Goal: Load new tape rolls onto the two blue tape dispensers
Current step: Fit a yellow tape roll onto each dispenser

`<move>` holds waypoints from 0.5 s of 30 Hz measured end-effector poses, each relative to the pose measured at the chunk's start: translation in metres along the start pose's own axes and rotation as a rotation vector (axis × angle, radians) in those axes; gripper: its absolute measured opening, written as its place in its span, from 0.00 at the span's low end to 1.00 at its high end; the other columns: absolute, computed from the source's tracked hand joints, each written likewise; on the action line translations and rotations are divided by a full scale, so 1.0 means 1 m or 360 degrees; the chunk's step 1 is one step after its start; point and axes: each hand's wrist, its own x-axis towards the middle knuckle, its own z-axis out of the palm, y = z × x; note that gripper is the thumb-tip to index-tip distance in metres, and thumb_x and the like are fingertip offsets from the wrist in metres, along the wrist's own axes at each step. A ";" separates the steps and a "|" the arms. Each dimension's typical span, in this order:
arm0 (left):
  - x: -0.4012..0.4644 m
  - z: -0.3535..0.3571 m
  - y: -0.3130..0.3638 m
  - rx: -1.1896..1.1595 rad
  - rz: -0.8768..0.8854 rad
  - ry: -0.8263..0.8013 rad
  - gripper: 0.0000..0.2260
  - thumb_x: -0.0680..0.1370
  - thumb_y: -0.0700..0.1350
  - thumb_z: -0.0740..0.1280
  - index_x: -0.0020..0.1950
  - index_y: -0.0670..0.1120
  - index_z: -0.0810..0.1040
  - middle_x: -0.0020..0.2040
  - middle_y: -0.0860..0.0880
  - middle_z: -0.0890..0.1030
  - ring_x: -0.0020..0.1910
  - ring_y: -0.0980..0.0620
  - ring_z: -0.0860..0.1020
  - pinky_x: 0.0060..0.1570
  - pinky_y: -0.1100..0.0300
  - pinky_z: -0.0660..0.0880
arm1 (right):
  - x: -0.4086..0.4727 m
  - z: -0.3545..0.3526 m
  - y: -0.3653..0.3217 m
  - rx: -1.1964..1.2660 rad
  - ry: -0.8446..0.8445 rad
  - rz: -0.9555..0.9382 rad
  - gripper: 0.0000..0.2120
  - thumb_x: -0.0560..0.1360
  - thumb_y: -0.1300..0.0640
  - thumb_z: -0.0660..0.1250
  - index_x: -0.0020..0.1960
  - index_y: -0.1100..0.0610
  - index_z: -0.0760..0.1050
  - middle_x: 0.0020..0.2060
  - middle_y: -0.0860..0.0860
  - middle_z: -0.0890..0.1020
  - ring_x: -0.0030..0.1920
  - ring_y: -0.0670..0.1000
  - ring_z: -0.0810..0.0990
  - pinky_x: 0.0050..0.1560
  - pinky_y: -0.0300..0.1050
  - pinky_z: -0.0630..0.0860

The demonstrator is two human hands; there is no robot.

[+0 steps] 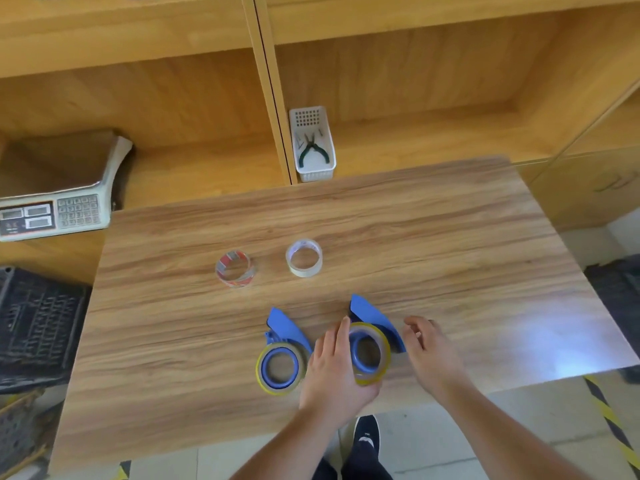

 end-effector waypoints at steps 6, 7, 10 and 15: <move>0.008 0.020 0.009 0.0101 -0.0028 -0.0057 0.50 0.70 0.62 0.72 0.84 0.50 0.48 0.77 0.55 0.62 0.75 0.51 0.63 0.74 0.57 0.63 | 0.011 -0.002 0.016 -0.0059 -0.0100 0.0050 0.17 0.82 0.53 0.63 0.69 0.54 0.74 0.62 0.52 0.78 0.57 0.54 0.80 0.57 0.46 0.73; 0.009 0.022 0.010 0.0103 -0.0044 -0.0058 0.50 0.71 0.62 0.72 0.84 0.50 0.48 0.78 0.55 0.62 0.75 0.51 0.63 0.74 0.57 0.63 | 0.012 -0.001 0.018 -0.0067 -0.0126 0.0058 0.18 0.81 0.53 0.63 0.70 0.54 0.74 0.62 0.52 0.78 0.57 0.54 0.80 0.57 0.46 0.73; 0.011 0.027 0.011 0.0108 -0.0077 -0.0057 0.50 0.70 0.61 0.73 0.84 0.50 0.48 0.79 0.55 0.61 0.76 0.51 0.62 0.75 0.57 0.63 | 0.015 -0.001 0.022 -0.0092 -0.0185 0.0065 0.18 0.81 0.53 0.62 0.71 0.53 0.73 0.63 0.51 0.78 0.58 0.53 0.79 0.57 0.44 0.72; 0.016 0.037 0.013 0.0120 -0.0101 -0.0071 0.49 0.71 0.60 0.73 0.83 0.51 0.48 0.78 0.55 0.60 0.77 0.51 0.61 0.75 0.57 0.63 | 0.021 0.000 0.030 -0.0101 -0.0254 0.0049 0.18 0.82 0.54 0.61 0.71 0.52 0.73 0.64 0.51 0.79 0.57 0.52 0.79 0.57 0.45 0.74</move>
